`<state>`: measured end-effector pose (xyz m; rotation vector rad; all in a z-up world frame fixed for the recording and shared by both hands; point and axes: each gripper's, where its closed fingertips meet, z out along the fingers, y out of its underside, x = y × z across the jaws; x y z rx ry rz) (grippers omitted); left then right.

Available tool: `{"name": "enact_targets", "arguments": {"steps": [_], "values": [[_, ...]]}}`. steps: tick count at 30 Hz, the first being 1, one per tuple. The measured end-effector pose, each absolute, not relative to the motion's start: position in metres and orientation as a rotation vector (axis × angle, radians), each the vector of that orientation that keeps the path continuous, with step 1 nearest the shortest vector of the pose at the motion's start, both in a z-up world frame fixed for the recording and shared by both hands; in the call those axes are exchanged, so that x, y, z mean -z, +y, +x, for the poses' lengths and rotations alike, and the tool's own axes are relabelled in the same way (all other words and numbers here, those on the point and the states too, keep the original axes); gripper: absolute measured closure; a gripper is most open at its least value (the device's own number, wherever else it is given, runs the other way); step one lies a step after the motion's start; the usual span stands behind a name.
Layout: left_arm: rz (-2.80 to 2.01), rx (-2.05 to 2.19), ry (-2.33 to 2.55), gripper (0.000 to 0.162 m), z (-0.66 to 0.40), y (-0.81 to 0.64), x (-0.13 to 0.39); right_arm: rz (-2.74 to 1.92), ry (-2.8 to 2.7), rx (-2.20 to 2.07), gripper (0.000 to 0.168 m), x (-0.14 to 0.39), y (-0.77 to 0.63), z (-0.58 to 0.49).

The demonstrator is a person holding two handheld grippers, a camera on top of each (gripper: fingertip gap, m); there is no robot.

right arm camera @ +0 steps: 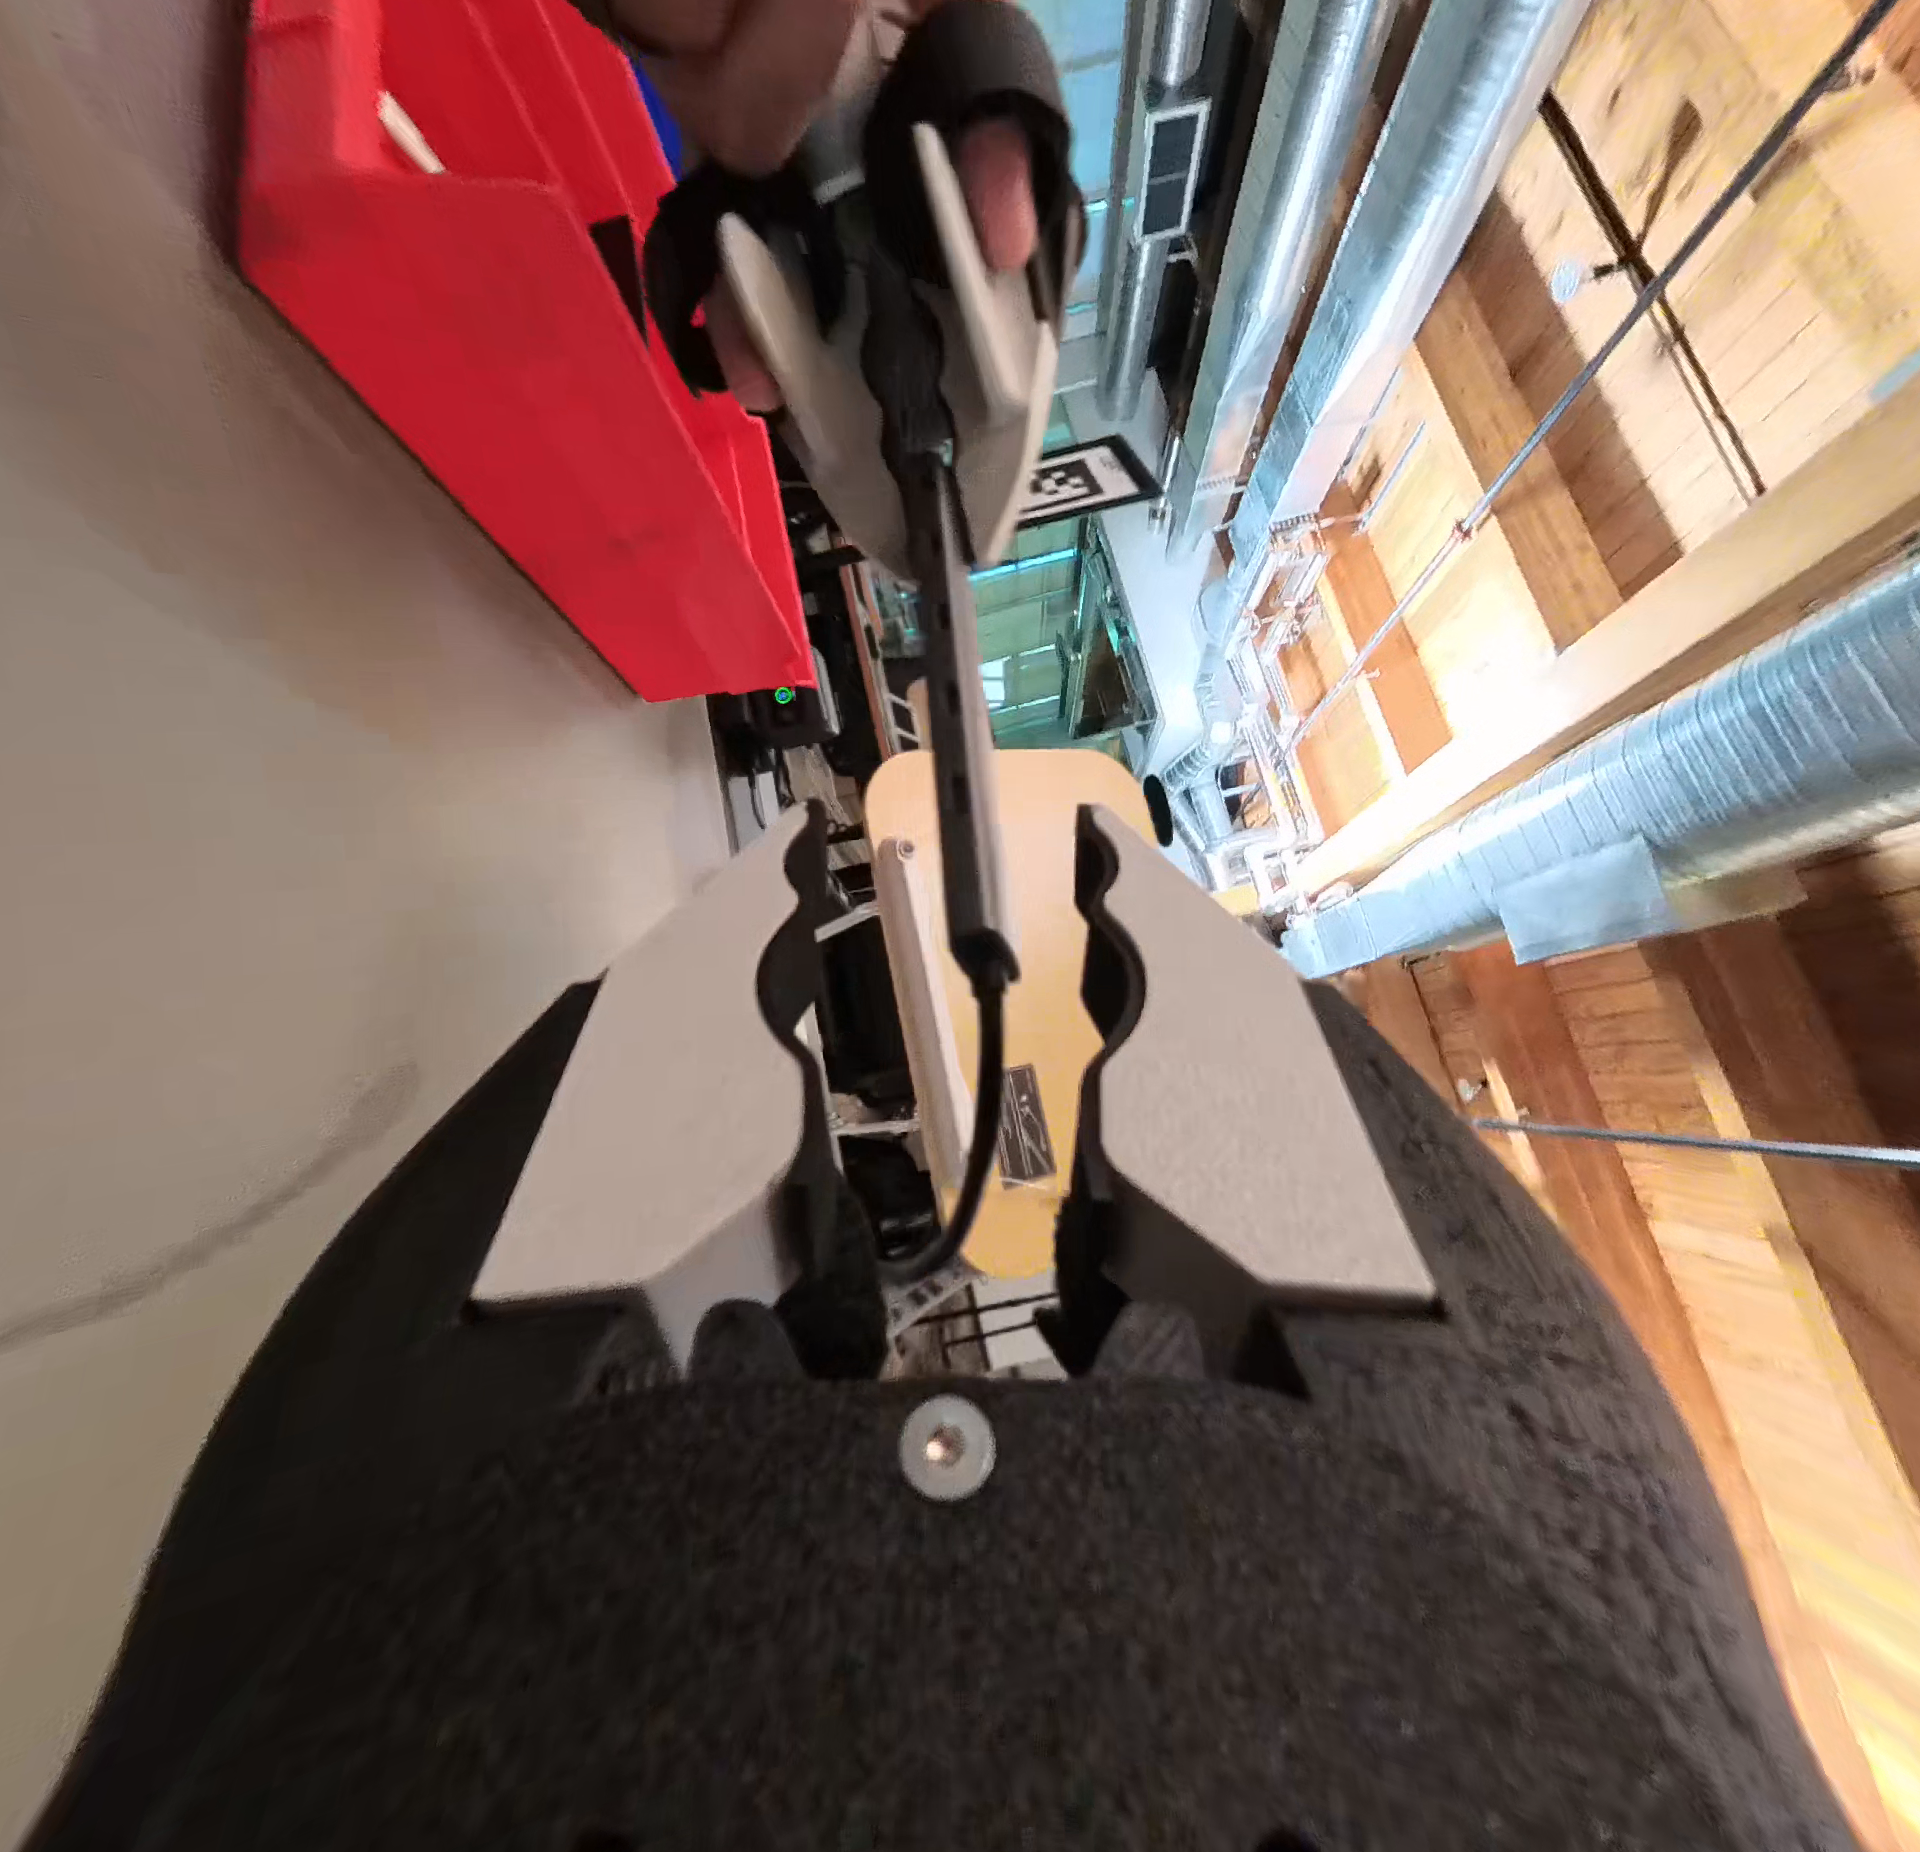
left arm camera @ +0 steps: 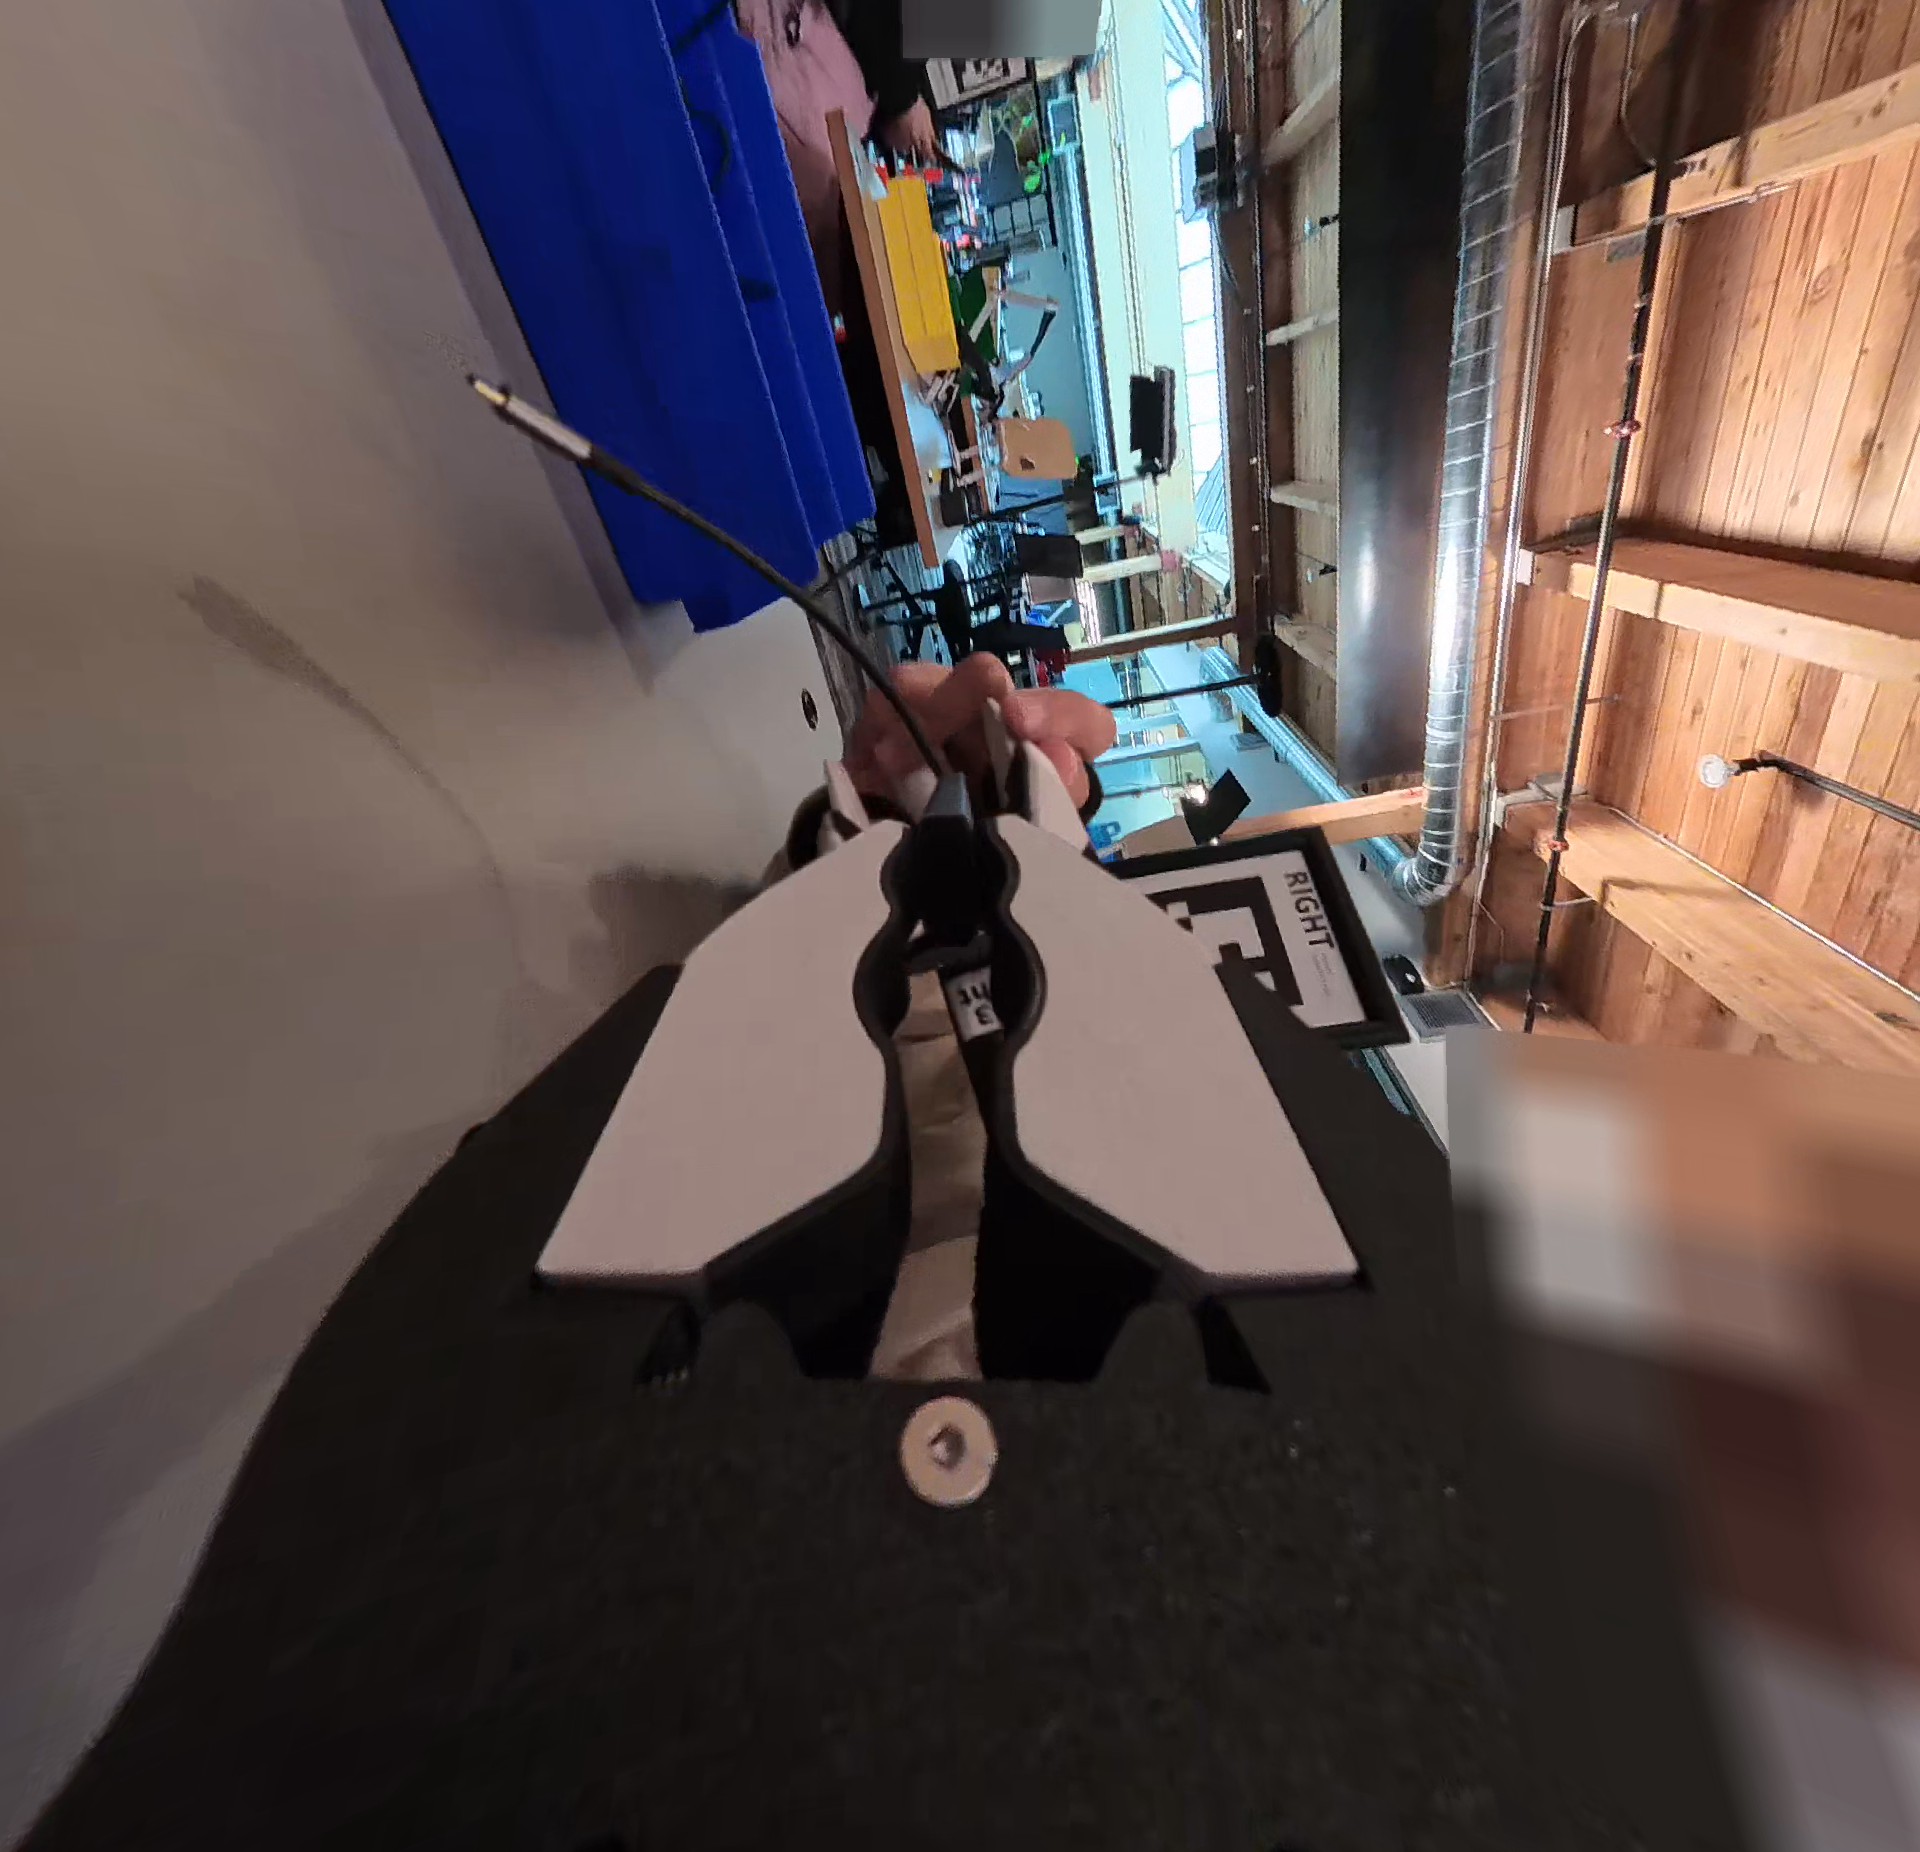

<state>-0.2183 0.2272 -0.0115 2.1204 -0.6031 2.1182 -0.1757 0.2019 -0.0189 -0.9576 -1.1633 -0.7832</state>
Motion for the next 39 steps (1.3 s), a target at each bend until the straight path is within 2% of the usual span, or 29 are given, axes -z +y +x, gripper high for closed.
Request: {"name": "enact_targets", "arguments": {"steps": [4,5,6,7,19,30,39], "values": [[2.068,-2.038,-0.67,0.152,-0.211,0.213,0.021,-0.834,-1.263,0.849,0.129,0.029,0.205,-0.18],[2.065,-2.017,-0.688,0.152,-0.209,0.211,0.024,-0.787,-1.267,0.869,0.135,0.028,0.205,-0.181],[2.068,-2.004,-0.682,0.152,-0.207,0.211,0.026,-0.721,-1.251,0.884,0.155,0.022,0.201,-0.182],[2.052,-2.005,-0.653,0.152,-0.204,0.212,0.026,-0.697,-1.265,0.899,0.16,0.023,0.201,-0.183],[2.055,-1.952,-0.715,0.152,-0.2,0.229,0.03,-0.582,-1.267,0.92,0.158,0.032,0.189,-0.176],[2.012,-1.946,-0.748,0.152,-0.203,0.233,0.036,-0.744,-1.278,0.734,0.16,0.037,0.195,-0.178],[2.017,-1.876,-0.848,0.152,-0.213,0.227,0.031,-0.662,-1.279,0.831,0.159,0.034,0.201,-0.184]]}}
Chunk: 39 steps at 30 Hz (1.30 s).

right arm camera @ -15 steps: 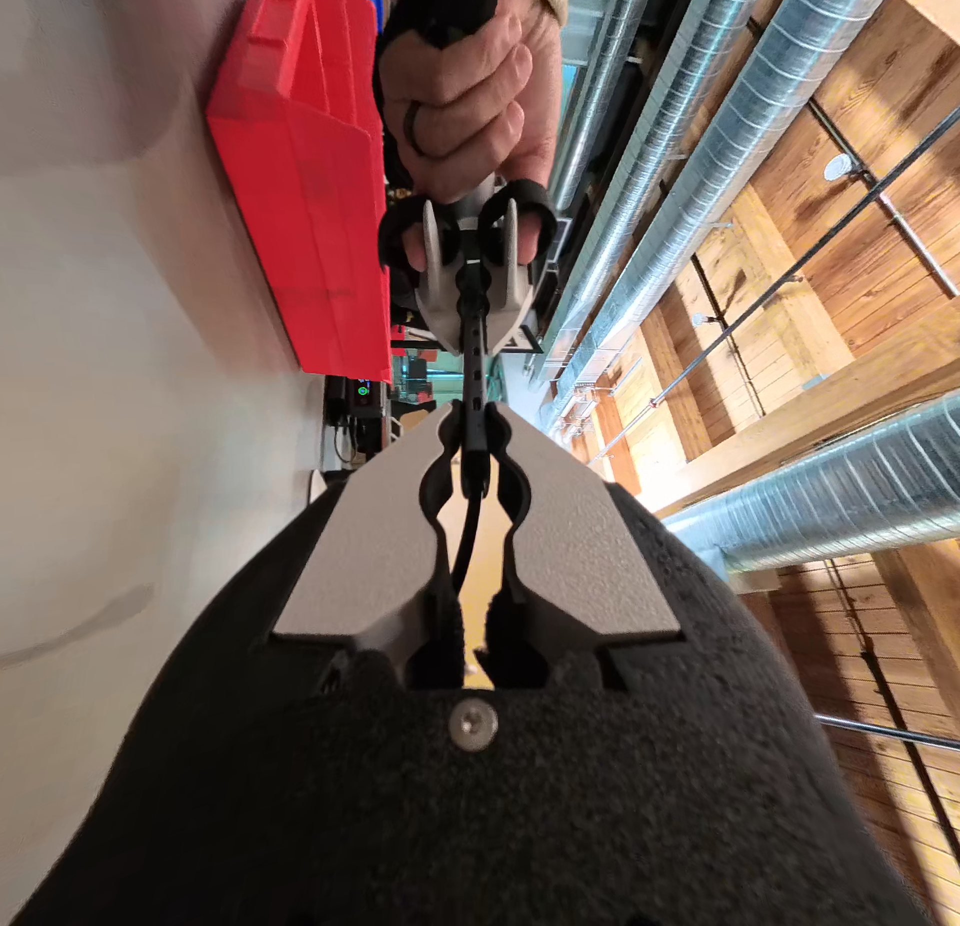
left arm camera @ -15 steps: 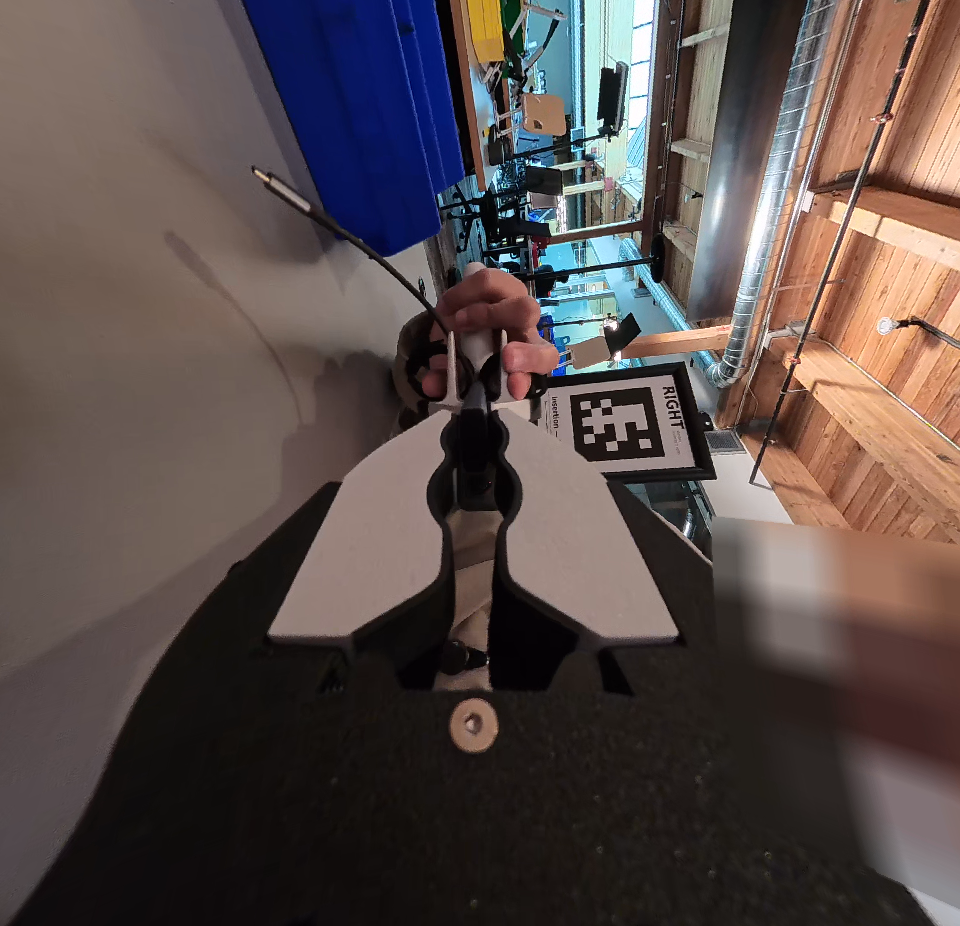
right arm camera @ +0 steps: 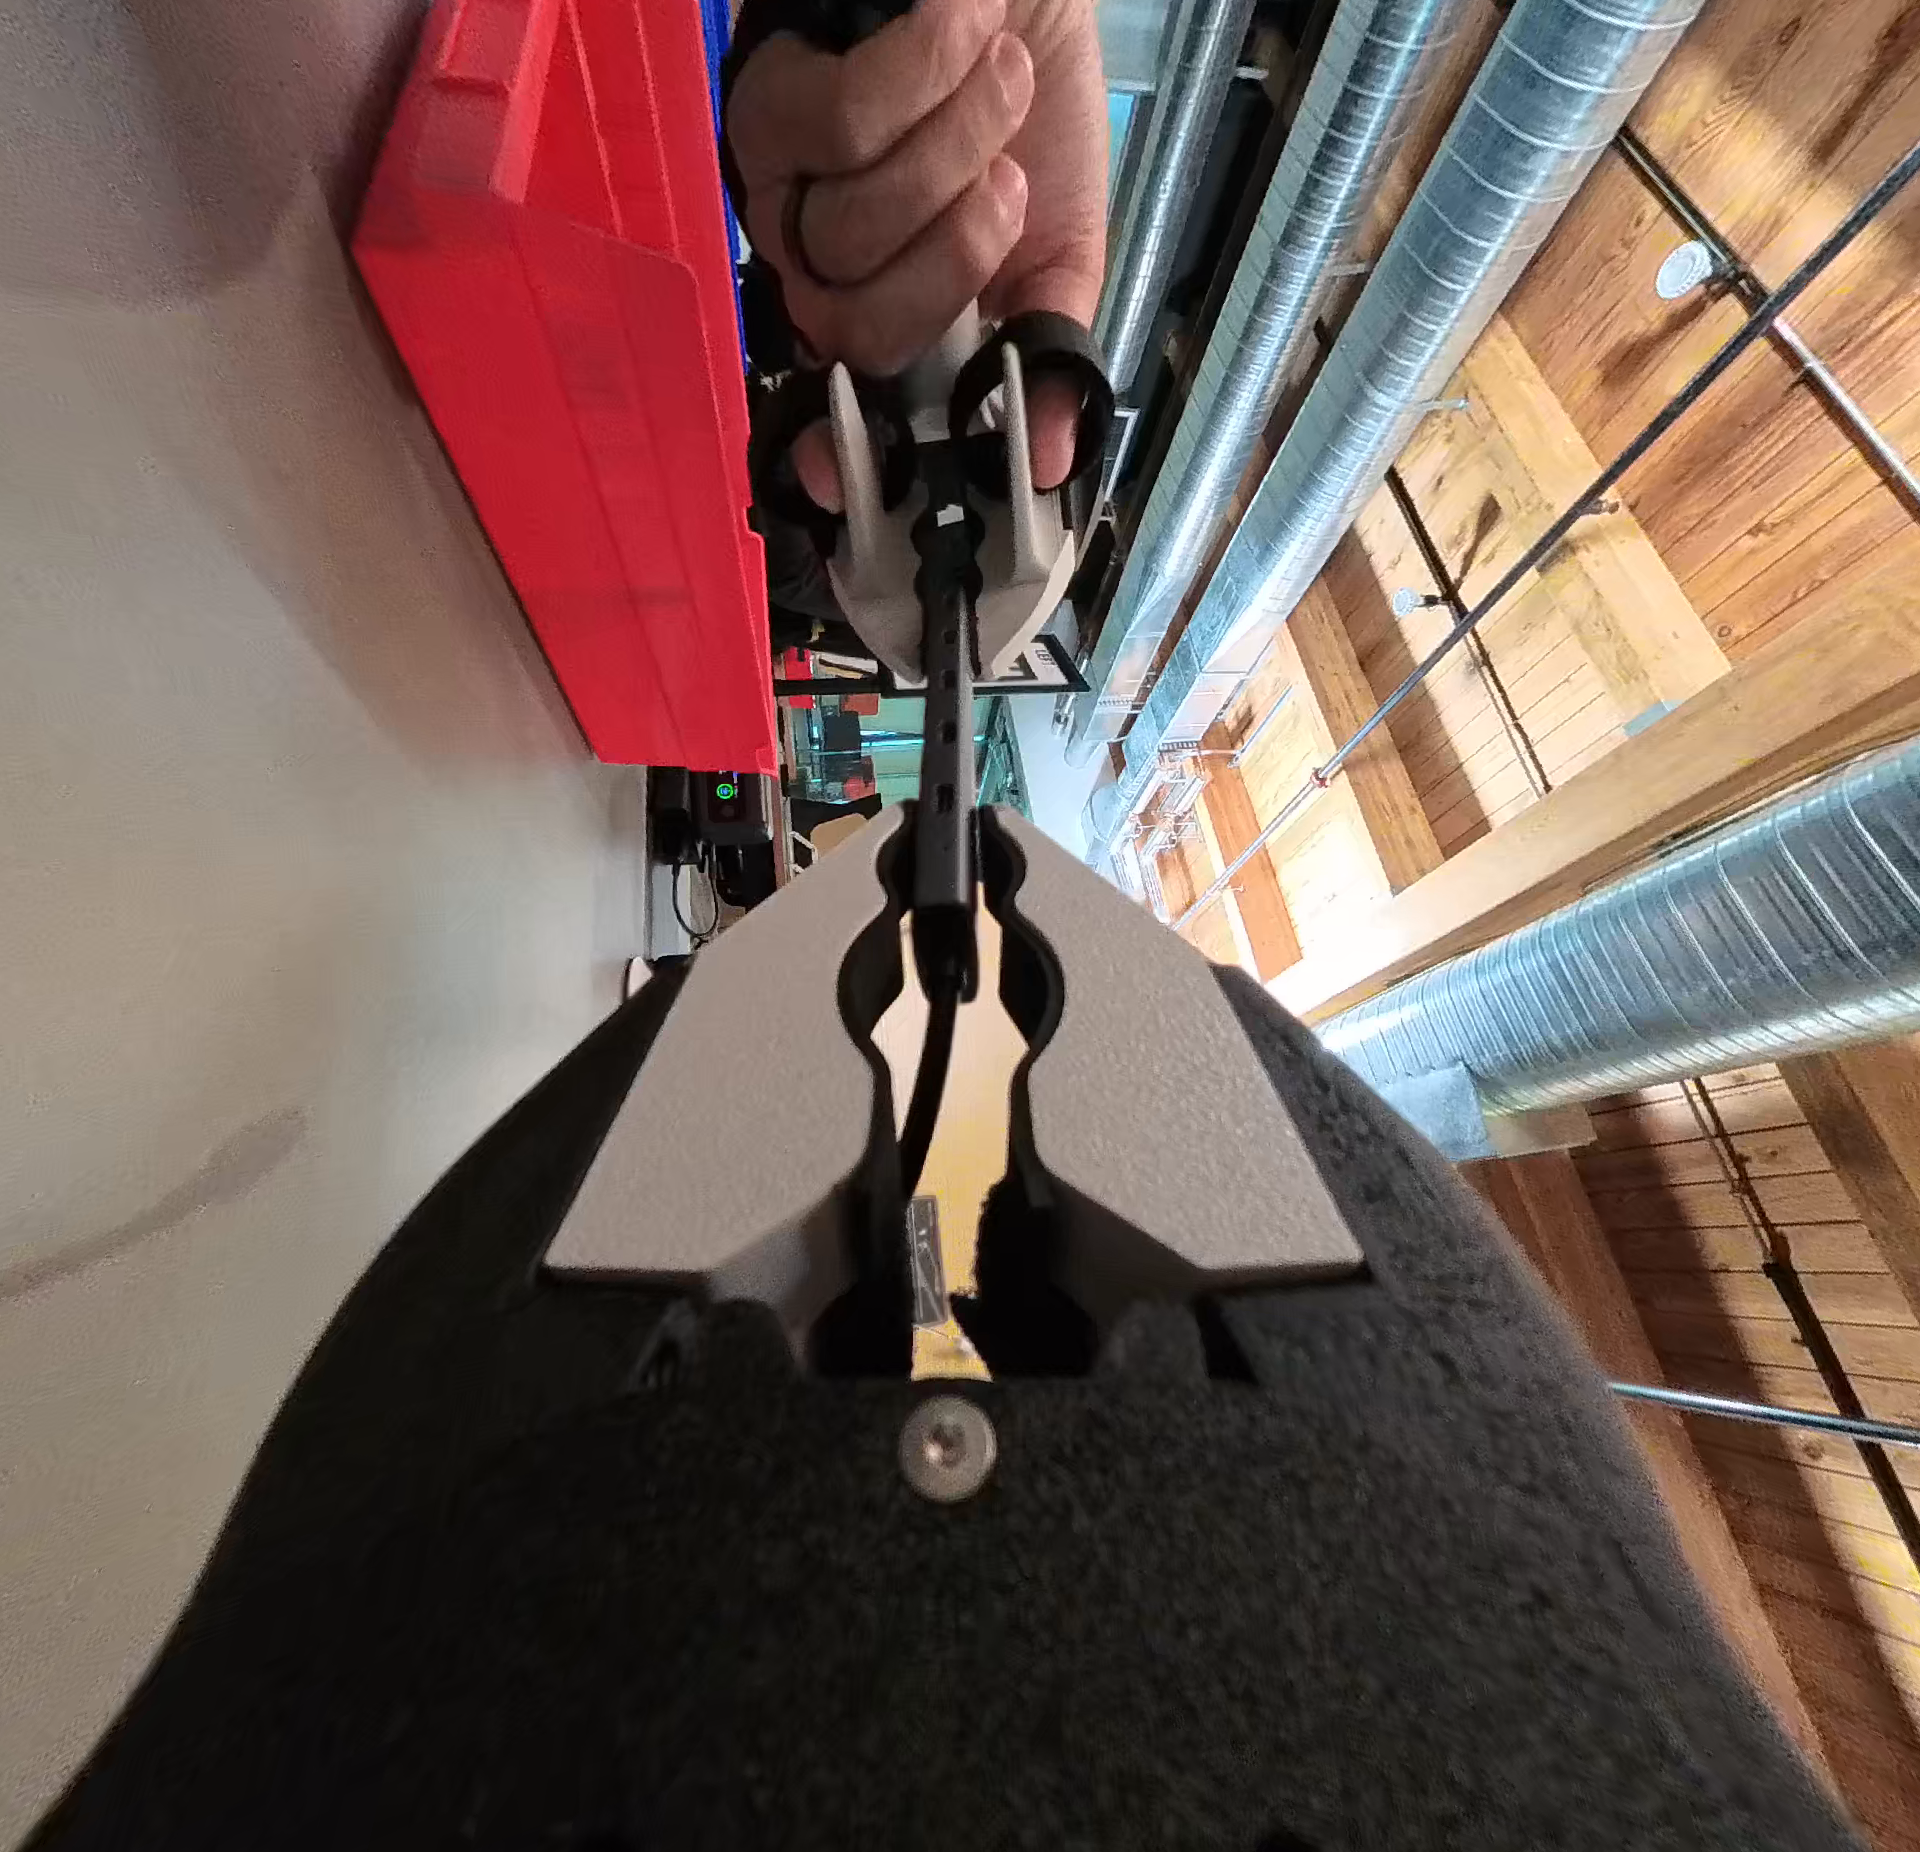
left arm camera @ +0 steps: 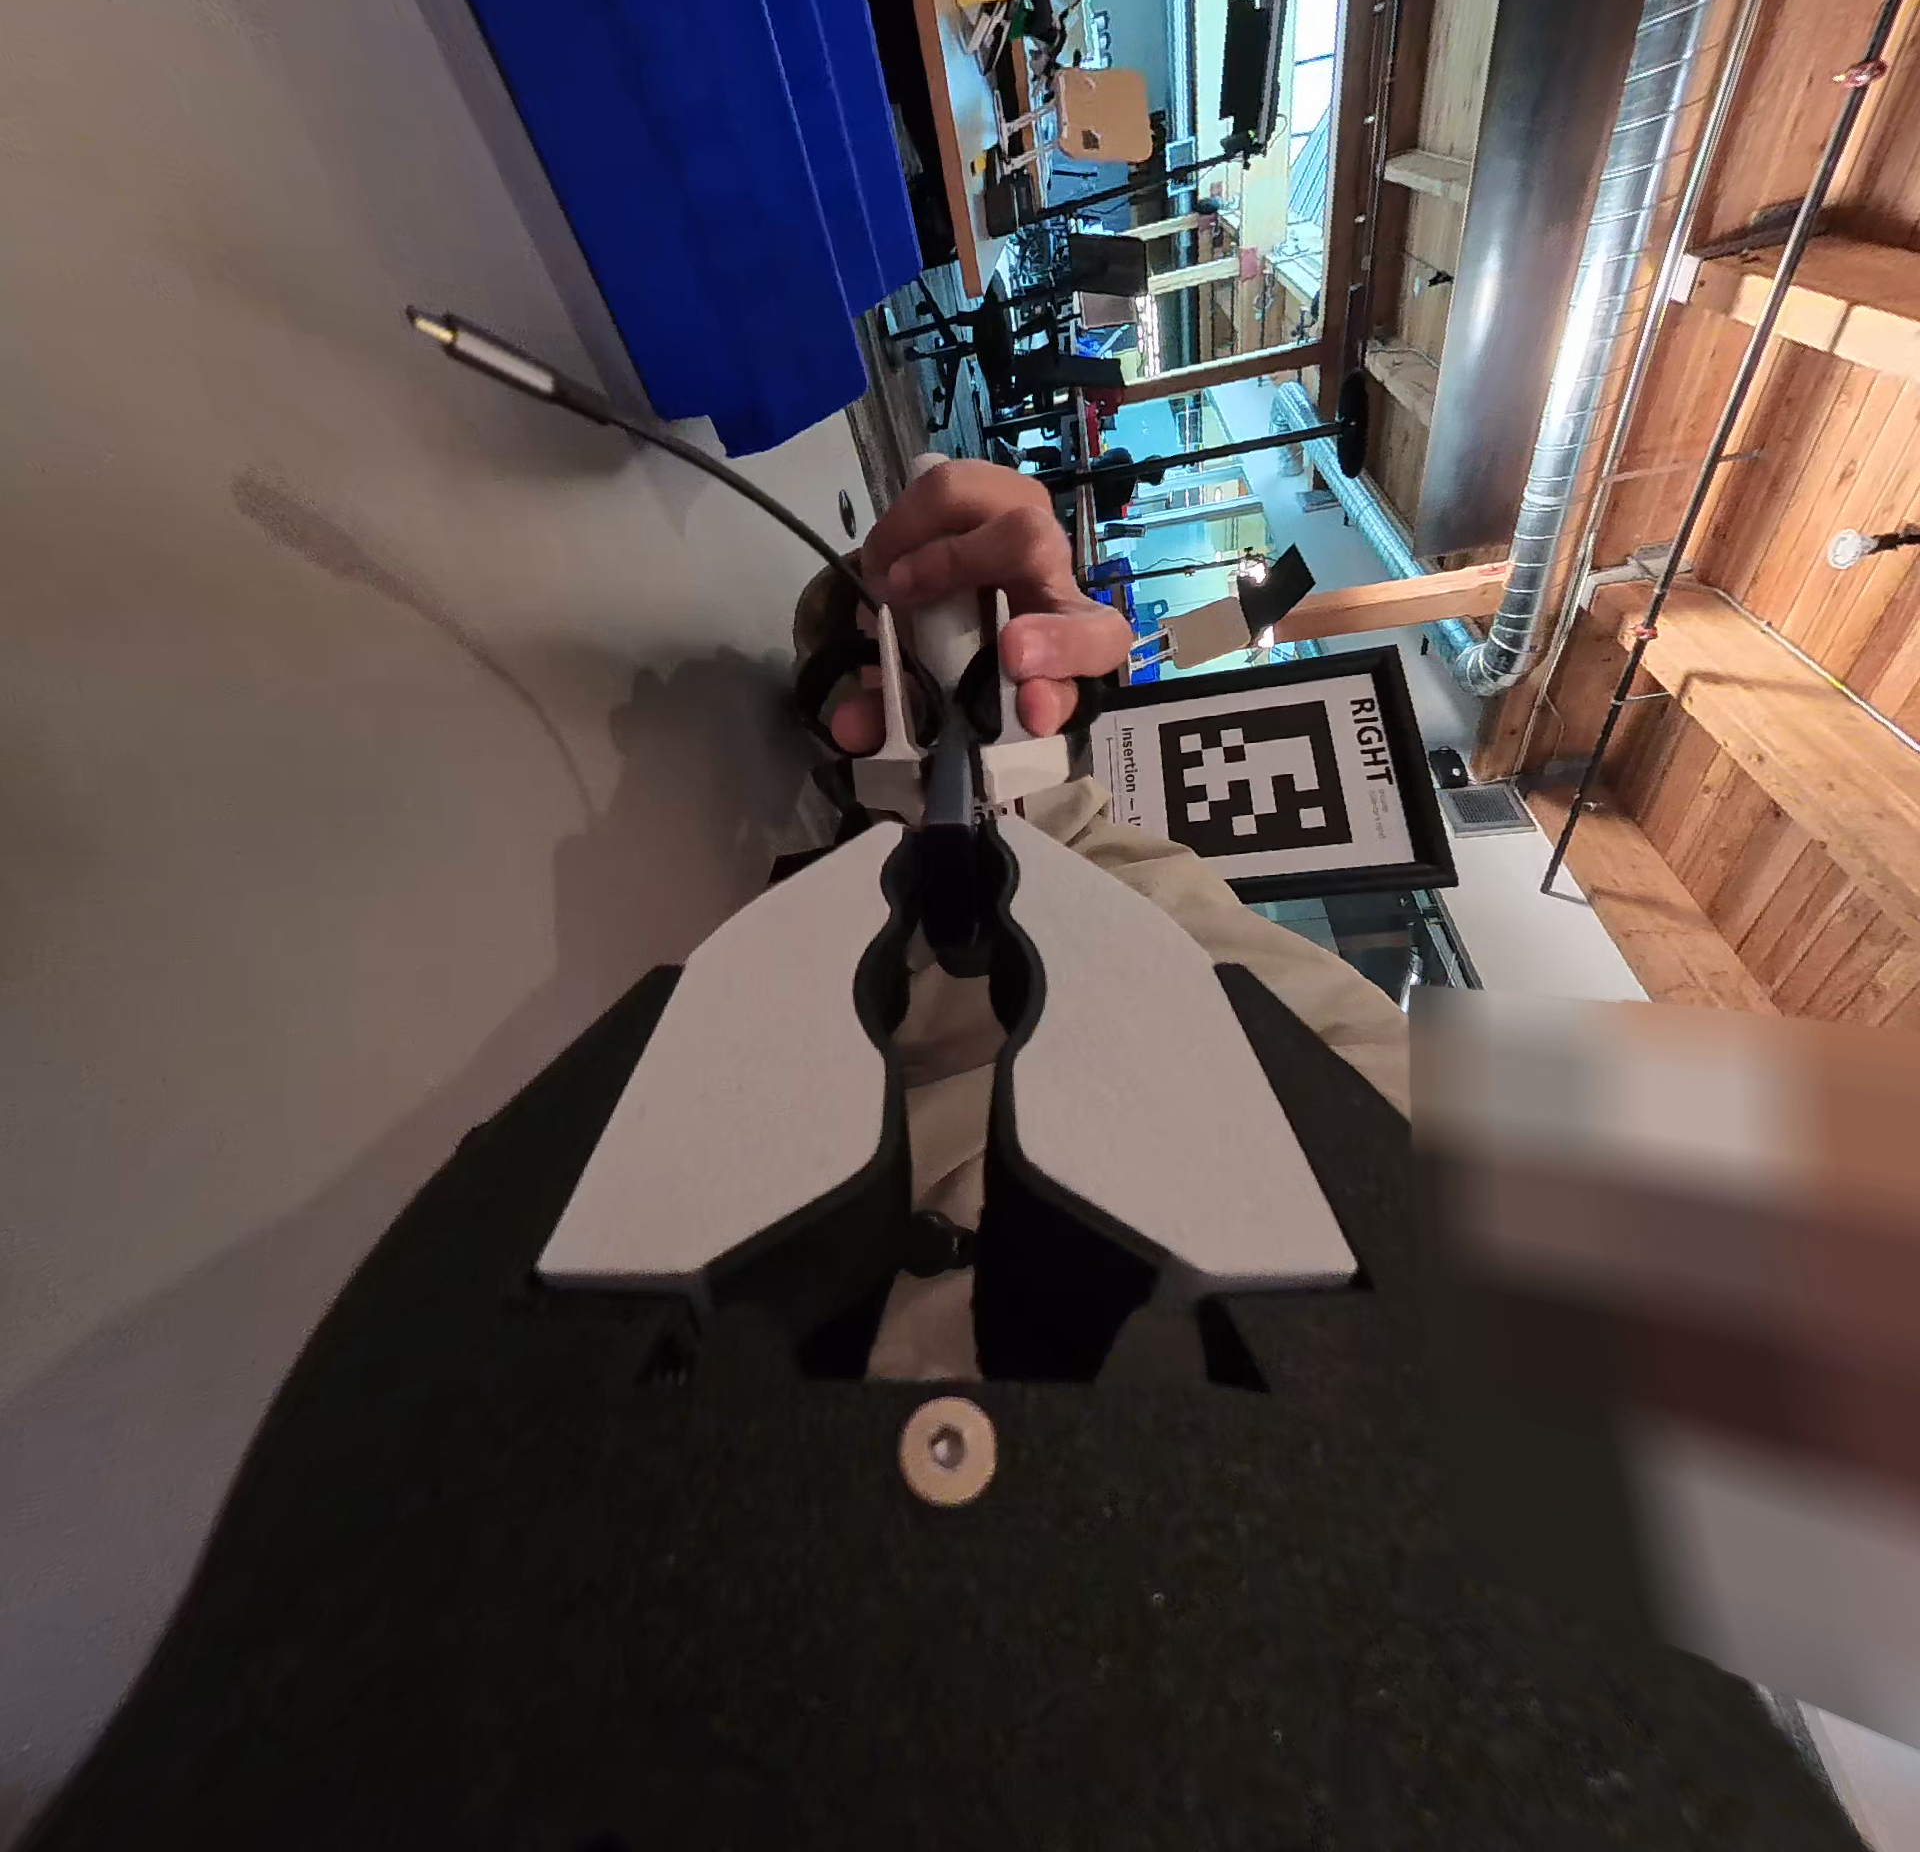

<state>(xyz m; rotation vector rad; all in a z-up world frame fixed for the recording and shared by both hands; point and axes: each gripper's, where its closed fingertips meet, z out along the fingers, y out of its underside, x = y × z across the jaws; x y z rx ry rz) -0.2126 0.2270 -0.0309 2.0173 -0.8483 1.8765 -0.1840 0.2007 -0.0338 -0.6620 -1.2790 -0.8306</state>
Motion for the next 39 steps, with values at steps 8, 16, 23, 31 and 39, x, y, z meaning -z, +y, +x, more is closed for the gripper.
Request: {"name": "enact_targets", "arguments": {"steps": [8,16,23,31,39], "values": [[1.928,-1.783,-0.928,0.152,-0.222,0.226,0.037,-0.587,-1.363,0.836,0.159,0.04,0.196,-0.195],[1.933,-1.668,-1.011,0.151,-0.217,0.229,0.035,-0.594,-1.404,0.79,0.159,0.04,0.191,-0.205],[1.91,-1.651,-0.996,0.149,-0.214,0.228,0.048,-0.613,-1.427,0.741,0.16,0.045,0.186,-0.21],[1.946,-1.663,-0.992,0.147,-0.207,0.23,0.049,-0.669,-1.402,0.685,0.16,0.044,0.188,-0.211],[2.046,-1.71,-1.041,0.143,-0.206,0.242,0.046,-0.734,-1.332,0.605,0.16,0.037,0.201,-0.204]]}}
